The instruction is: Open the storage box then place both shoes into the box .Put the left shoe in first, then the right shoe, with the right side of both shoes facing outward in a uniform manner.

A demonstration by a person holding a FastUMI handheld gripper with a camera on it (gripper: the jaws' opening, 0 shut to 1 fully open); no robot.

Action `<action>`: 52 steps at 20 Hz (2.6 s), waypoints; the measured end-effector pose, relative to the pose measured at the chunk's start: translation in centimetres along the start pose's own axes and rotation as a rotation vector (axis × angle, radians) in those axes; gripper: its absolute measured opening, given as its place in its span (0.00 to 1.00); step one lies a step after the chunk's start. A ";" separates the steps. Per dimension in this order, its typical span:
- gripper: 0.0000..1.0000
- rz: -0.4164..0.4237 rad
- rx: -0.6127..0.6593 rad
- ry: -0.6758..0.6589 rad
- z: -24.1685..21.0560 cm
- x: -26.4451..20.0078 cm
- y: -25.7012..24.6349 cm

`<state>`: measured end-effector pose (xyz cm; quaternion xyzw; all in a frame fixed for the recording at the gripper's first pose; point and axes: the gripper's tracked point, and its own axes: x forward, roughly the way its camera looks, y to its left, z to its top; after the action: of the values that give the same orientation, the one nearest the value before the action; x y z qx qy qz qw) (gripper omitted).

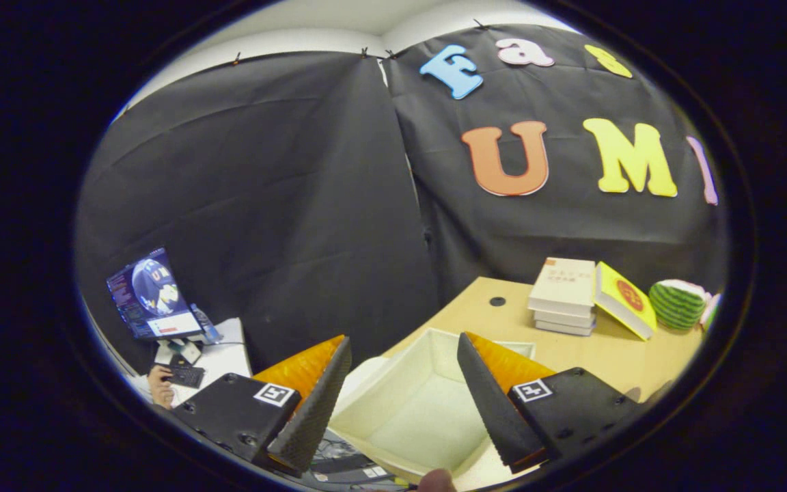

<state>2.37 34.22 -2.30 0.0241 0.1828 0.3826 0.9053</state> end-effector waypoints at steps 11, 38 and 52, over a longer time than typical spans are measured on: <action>1.00 -0.402 0.065 0.082 -5.1 -10.6 -17.9; 0.52 -0.444 0.708 0.722 -26.4 -12.5 -31.8; 0.06 -0.406 0.872 0.463 -16.4 -14.7 -27.2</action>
<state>5.83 3.13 -17.97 0.2773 0.5209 0.0833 0.8030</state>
